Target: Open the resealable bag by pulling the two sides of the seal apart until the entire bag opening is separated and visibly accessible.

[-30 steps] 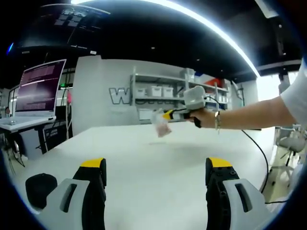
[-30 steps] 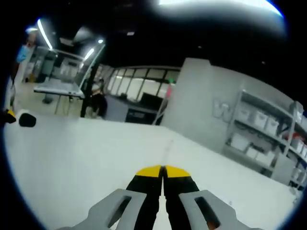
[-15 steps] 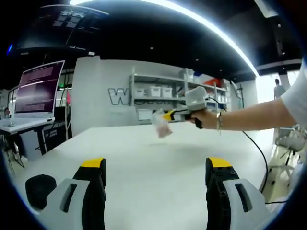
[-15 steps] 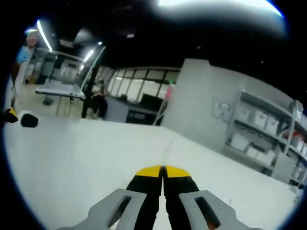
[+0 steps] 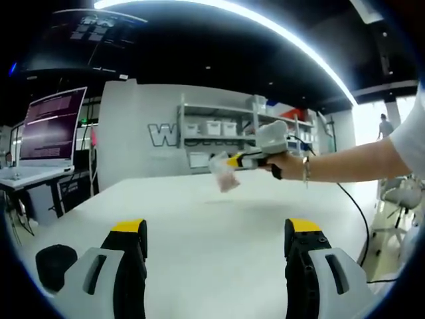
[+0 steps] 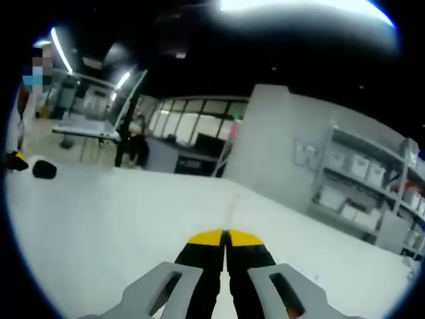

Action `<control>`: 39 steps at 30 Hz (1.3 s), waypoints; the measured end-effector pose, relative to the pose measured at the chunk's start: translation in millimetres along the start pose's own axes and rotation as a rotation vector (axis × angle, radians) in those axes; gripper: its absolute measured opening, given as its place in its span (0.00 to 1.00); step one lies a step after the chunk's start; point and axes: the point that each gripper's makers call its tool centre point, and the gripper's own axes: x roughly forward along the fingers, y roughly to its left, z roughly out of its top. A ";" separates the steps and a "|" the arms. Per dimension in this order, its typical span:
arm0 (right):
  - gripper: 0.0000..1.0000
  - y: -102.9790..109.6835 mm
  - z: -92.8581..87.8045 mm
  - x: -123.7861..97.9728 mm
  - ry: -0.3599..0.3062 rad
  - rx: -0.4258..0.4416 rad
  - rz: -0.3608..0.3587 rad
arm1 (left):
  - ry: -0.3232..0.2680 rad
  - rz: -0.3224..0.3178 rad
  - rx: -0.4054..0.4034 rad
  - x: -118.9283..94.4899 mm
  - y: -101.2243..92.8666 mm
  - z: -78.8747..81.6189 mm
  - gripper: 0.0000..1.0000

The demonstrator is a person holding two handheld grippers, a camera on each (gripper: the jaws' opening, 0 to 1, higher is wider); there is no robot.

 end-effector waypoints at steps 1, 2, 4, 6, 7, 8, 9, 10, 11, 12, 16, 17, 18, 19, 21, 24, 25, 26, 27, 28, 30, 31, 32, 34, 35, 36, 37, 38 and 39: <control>0.00 -0.2 -0.2 -1.0 0.000 0.000 -0.001 | 0.000 -0.001 0.000 0.1 -0.8 0.3 0.83; 0.00 -0.5 -0.2 -2.3 -0.001 0.001 -0.001 | 0.000 -0.002 0.001 0.0 -1.4 0.6 0.83; 0.00 -1.4 -0.3 -4.5 -0.003 0.003 -0.004 | 0.000 -0.004 0.003 -0.1 -2.5 1.4 0.83; 0.00 -2.5 -0.7 -7.5 -0.005 0.007 -0.005 | -0.002 -0.005 0.005 -0.3 -3.4 2.4 0.83; 0.00 -2.6 -0.8 -9.0 -0.006 0.010 -0.006 | -0.002 -0.005 0.006 -0.4 -3.5 2.7 0.83; 0.00 -2.2 -0.7 -10.7 -0.008 0.011 -0.005 | -0.002 -0.005 0.006 -0.5 -3.9 3.1 0.83; 0.00 -1.9 -0.7 -12.1 -0.009 0.011 -0.005 | -0.002 -0.005 0.007 -0.5 -4.3 3.3 0.83; 0.00 -1.7 -0.8 -13.6 -0.010 0.010 -0.005 | -0.003 -0.006 0.007 -0.6 -4.8 3.5 0.83; 0.00 -1.8 -1.0 -14.8 -0.011 0.011 -0.004 | -0.003 -0.007 0.008 -0.5 -5.6 3.7 0.83; 0.00 -2.0 -1.4 -16.0 -0.012 0.012 -0.004 | -0.003 -0.008 0.008 -0.4 -6.4 3.8 0.83; 0.00 -3.3 -2.6 -20.9 -0.014 0.017 -0.005 | -0.003 -0.011 0.010 -0.6 -8.1 4.3 0.83; 0.00 -3.4 -2.0 -22.3 -0.017 0.018 -0.005 | -0.002 -0.012 0.010 -0.5 -8.4 4.3 0.83; 0.00 -3.5 -1.1 -23.4 -0.020 0.019 -0.005 | -0.002 -0.011 0.011 -0.6 -8.6 4.5 0.83; 0.00 -3.4 -0.1 -24.5 -0.023 0.019 -0.004 | -0.002 -0.011 0.012 -0.5 -8.6 4.7 0.83; 0.00 -2.7 1.8 -26.3 -0.029 0.018 -0.001 | -0.003 -0.012 0.013 -0.3 -9.3 5.5 0.83; 0.00 -1.5 2.1 -28.2 -0.031 0.015 0.004 | -0.004 -0.014 0.015 0.0 -10.8 6.5 0.83; 0.00 -1.5 1.1 -28.6 -0.030 0.015 0.005 | -0.004 -0.014 0.015 0.0 -11.2 6.6 0.83; 0.00 -1.8 -0.1 -29.0 -0.028 0.018 0.006 | -0.004 -0.016 0.015 0.0 -11.9 6.7 0.83; 0.00 -2.1 -1.5 -30.0 -0.028 0.021 0.005 | -0.004 -0.016 0.015 0.0 -12.3 6.7 0.83; 0.00 -2.2 -2.5 -31.2 -0.028 0.025 0.005 | -0.003 -0.017 0.016 -0.1 -12.5 6.7 0.83; 0.00 -1.1 -3.5 -33.8 -0.029 0.028 0.006 | -0.002 -0.017 0.016 -0.4 -12.6 6.9 0.83; 0.00 -0.4 -3.6 -35.2 -0.030 0.027 0.007 | -0.003 -0.016 0.017 -0.5 -12.5 7.2 0.83; 0.00 0.4 -3.2 -36.5 -0.032 0.025 0.009 | -0.004 -0.015 0.017 -0.6 -12.4 7.7 0.83; 0.00 -1.5 -2.5 -35.5 -0.034 0.020 0.012 | -0.005 -0.016 0.018 -0.5 -12.8 8.4 0.83; 0.00 -2.1 -2.7 -36.2 -0.034 0.020 0.012 | -0.005 -0.017 0.019 -0.3 -13.2 8.8 0.83; 0.00 -1.8 -3.0 -37.8 -0.035 0.024 0.012 | -0.006 -0.018 0.019 -0.2 -13.7 9.0 0.83; 0.00 -1.7 -3.4 -39.1 -0.036 0.029 0.013 | -0.007 -0.019 0.020 -0.1 -14.5 9.3 0.83; 0.00 -1.4 -3.4 -40.7 -0.036 0.032 0.014 | -0.007 -0.021 0.020 0.1 -15.4 9.3 0.83; 0.00 -0.1 -3.2 -43.1 -0.038 0.035 0.014 | -0.006 -0.022 0.020 0.1 -16.0 9.2 0.83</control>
